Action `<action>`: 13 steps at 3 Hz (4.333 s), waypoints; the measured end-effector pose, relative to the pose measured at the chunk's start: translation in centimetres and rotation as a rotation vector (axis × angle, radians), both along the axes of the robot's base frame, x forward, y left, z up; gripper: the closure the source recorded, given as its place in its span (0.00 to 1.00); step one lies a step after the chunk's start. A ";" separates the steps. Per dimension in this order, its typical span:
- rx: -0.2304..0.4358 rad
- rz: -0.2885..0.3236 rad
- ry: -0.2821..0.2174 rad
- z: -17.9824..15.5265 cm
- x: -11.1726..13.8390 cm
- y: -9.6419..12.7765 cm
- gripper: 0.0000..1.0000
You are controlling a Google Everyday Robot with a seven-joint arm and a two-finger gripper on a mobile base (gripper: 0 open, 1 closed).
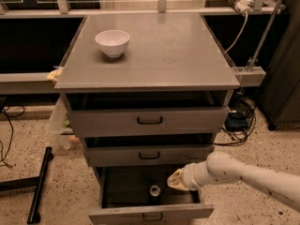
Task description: Pick pepsi can from bottom drawer and place on counter
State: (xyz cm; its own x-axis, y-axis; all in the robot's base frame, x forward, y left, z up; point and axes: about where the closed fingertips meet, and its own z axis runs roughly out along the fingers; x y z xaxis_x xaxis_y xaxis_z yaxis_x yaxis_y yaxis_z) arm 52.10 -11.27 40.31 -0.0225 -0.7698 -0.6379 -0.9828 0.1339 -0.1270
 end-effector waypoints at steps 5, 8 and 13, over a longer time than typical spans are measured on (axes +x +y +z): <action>0.074 -0.036 -0.011 -11.1 1.8 0.3 0.58; 0.155 -0.023 -0.024 -13.8 3.7 2.8 0.30; 0.212 0.037 -0.017 -18.7 5.2 6.5 0.32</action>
Offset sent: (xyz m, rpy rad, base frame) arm -0.0058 -0.0129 -0.0487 0.0124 0.0276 -0.0254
